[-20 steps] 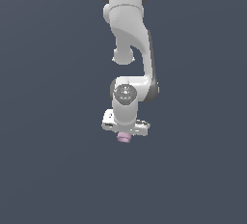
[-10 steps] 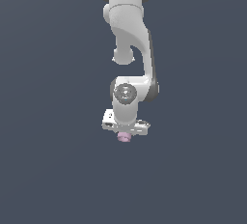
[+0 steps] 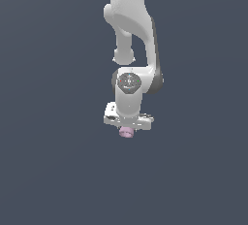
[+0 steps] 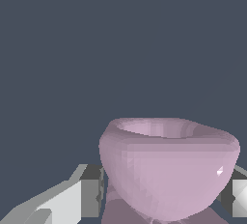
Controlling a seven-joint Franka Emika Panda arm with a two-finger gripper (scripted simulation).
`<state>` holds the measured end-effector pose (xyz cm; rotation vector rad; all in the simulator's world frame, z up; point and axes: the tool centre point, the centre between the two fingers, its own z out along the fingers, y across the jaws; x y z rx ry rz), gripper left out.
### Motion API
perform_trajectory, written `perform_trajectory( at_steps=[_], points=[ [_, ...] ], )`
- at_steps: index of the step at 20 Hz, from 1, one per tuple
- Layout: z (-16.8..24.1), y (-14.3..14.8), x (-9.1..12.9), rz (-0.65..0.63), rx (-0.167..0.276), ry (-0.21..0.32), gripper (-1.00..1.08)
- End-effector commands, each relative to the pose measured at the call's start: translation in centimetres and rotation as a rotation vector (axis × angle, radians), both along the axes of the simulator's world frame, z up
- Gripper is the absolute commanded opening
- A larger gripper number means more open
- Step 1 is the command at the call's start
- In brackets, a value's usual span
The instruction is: Pick up the object and move it to a goal position.
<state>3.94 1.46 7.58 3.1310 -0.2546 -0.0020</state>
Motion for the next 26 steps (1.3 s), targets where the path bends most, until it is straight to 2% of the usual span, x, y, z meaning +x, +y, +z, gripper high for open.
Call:
perform_trajectory(
  at_steps=[1,19,26],
  points=[
    [1.7,0.4,-0.5,0.000,0.000,-0.001,-1.00],
    [20.2,4.8,-6.0,0.000,-0.001,-0.001,-1.00],
    [26.0,6.2,-7.5,0.000,-0.001,-0.001,-1.00]
  ],
)
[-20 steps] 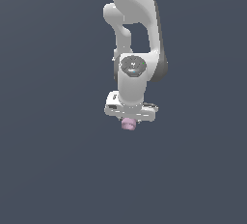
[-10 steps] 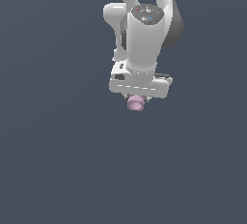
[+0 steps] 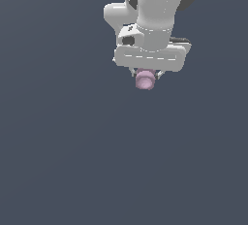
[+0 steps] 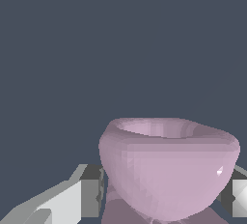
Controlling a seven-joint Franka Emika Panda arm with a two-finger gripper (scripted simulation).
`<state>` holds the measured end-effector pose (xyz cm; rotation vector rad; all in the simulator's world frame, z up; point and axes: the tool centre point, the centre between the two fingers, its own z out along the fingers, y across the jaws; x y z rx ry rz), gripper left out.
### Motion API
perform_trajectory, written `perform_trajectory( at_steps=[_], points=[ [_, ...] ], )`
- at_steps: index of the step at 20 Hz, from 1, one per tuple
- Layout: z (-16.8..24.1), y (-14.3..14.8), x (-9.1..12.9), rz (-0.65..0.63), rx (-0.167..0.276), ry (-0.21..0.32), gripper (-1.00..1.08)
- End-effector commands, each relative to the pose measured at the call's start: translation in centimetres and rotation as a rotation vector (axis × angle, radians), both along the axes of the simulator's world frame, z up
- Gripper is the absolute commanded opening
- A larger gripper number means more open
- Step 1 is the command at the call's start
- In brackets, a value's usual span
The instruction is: Pick up the object and move it to a goal position.
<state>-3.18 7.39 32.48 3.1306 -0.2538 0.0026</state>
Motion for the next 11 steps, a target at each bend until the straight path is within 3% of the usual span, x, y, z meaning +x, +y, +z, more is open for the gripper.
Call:
perform_trajectory(
  at_steps=[1,11],
  points=[
    [1.7,0.4,-0.5,0.000,0.000,0.001,-1.00],
    [4.6,1.1,-1.1,0.000,0.000,0.002,-1.00]
  ],
)
